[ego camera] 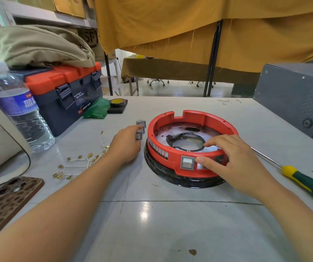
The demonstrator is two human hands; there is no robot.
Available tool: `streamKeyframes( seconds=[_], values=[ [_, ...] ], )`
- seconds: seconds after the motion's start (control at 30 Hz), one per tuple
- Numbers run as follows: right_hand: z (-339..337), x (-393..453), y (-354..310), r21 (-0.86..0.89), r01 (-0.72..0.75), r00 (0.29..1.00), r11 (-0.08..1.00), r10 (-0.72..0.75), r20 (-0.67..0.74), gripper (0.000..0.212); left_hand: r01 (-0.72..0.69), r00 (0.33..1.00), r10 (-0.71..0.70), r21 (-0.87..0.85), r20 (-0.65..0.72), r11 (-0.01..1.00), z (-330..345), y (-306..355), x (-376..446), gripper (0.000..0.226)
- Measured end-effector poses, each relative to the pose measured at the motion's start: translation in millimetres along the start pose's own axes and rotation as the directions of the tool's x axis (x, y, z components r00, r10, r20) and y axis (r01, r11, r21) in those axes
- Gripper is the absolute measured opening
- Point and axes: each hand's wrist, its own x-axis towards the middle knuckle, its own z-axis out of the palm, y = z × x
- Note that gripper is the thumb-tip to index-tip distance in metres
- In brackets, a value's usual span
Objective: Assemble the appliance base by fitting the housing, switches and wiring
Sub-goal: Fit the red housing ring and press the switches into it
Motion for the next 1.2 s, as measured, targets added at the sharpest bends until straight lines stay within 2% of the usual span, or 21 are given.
streamKeyframes(
  seconds=[0.13,0.37,0.43,0.53,0.63,0.73,0.8,0.9,0.97,1.1,1.2],
  values=[
    [0,0,0,-0.014,-0.001,1.000,1.000,0.001,0.007,0.076,-0.048,0.999,0.048,0.114,0.006,0.992,4,-5,2,0.048],
    [-1,0,0,-0.009,-0.007,1.000,1.000,0.007,0.019,0.077,-0.047,0.992,0.043,-0.029,-0.121,0.998,7,-10,-2,0.030],
    [-2,0,0,0.003,-0.008,1.000,1.000,0.008,0.012,0.072,-0.017,0.988,-0.003,-0.131,-0.151,0.991,3,-9,-4,0.028],
    [-2,-1,0,0.015,-0.012,1.000,1.000,0.012,0.018,0.053,-0.001,0.981,-0.080,-0.415,-0.178,0.910,-7,-5,-12,0.023],
    [0,-2,-1,0.031,-0.004,1.000,1.000,0.003,0.022,0.041,-0.078,0.985,-0.024,-0.559,-0.174,0.825,-20,2,-24,0.024],
    [2,-2,-2,0.035,0.024,1.000,0.999,-0.025,0.018,0.038,-0.184,0.970,0.038,-0.622,-0.240,0.761,-36,13,-36,0.027],
    [3,-1,-3,0.028,0.041,0.999,0.999,-0.042,0.022,0.038,-0.247,0.960,0.093,-0.649,-0.263,0.719,-43,22,-44,0.021],
    [3,-1,-3,0.014,0.047,0.998,0.999,-0.048,0.029,0.038,-0.222,0.975,0.143,-0.775,-0.170,0.592,-46,36,-58,0.014],
    [4,-2,-2,0.002,0.048,0.998,0.999,-0.048,0.032,0.035,-0.136,0.983,0.173,-0.857,-0.056,0.497,-45,41,-66,0.027],
    [4,-2,-3,-0.020,0.045,0.998,0.999,-0.044,0.038,0.043,-0.005,0.945,0.289,-0.879,0.152,0.477,-43,42,-74,0.035],
    [3,-2,-4,-0.013,0.046,0.998,0.999,-0.046,0.039,0.056,0.023,0.926,0.316,-0.866,0.207,0.499,-42,42,-77,0.038]
  ],
)
